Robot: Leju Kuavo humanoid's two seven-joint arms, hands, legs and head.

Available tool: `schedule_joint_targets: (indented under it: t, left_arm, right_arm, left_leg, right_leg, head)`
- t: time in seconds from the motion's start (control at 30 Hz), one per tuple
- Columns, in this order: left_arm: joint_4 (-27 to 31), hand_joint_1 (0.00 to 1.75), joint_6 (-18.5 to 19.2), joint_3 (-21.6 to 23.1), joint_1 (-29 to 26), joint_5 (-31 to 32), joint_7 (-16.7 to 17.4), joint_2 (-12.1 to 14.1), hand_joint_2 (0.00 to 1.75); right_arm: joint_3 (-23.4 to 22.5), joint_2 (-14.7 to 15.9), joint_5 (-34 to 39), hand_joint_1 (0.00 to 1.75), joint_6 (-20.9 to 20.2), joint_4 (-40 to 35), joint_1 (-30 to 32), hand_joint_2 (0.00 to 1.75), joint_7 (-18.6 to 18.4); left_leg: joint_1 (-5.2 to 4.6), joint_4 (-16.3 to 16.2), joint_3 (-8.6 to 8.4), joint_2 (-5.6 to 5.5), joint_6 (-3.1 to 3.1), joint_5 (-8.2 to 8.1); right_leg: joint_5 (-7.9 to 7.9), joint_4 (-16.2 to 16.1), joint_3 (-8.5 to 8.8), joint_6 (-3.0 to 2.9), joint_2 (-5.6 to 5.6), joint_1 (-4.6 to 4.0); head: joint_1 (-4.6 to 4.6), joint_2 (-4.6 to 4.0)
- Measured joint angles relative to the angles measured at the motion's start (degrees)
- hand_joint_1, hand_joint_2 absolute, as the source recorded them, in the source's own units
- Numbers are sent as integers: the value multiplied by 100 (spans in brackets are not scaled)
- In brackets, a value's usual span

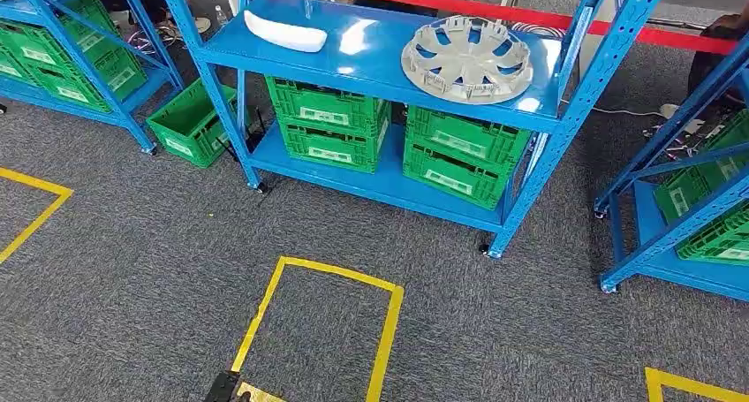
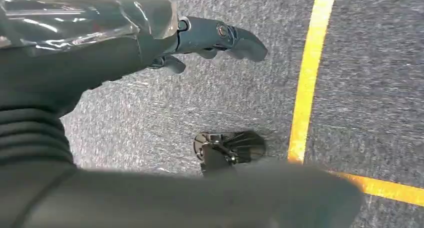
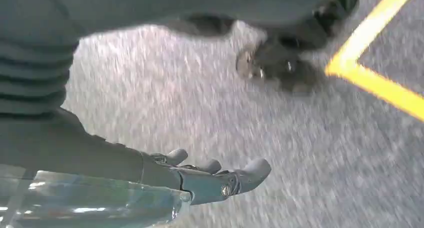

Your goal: Take the parts from the cabinet and place them on the table.

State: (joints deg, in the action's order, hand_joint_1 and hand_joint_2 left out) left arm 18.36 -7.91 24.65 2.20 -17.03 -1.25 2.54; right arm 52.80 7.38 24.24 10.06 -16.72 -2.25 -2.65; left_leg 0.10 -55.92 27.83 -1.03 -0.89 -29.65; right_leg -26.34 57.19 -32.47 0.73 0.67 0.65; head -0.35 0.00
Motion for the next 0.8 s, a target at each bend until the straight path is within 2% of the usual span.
schedule_joint_targets:
  t: [0.13, 0.23, 0.37, 0.6, 0.8]
  left_arm:
    - [-46, 0, -15, 275, 127, -52, 13, 15, 0]
    - [-70, 0, -13, 401, 182, -59, 44, 15, 0]
    - [-96, 0, 4, 536, 243, -59, 59, 15, 0]
    - [-136, 0, 39, 680, 315, -57, 90, 15, 0]
    - [-171, 0, 79, 726, 342, -53, 118, 0, 0]
  right_arm:
    - [435, 323, -67, 0, 454, 4, -572, 0, -26]
    - [519, 530, -335, 0, 660, -59, -1010, 0, -55]
    - [519, 702, -981, 0, 721, -190, -1528, 0, -92]
    - [92, 836, -2259, 0, 684, -479, -2062, 0, -179]
    - [-397, 809, -3382, 0, 504, -699, -2465, 0, -170]
  left_leg:
    - [-3, -1, -3, 1, -5, 5]
    - [-4, -3, -10, 2, -5, 6]
    - [-3, -8, -19, 2, -5, 6]
    - [0, -5, -16, 1, -4, 7]
    - [0, -5, -11, 1, -3, 8]
  right_leg:
    - [11, 0, 2, -12, 0, 1]
    - [12, 0, 7, -11, 0, 3]
    - [14, 0, 8, -8, 0, 3]
    - [14, 3, 8, -9, 0, 0]
    - [14, 4, 10, -9, -1, 0]
  head:
    - [2, 0]
    - [2, 0]
    - [2, 0]
    - [0, 0]
    - [0, 0]
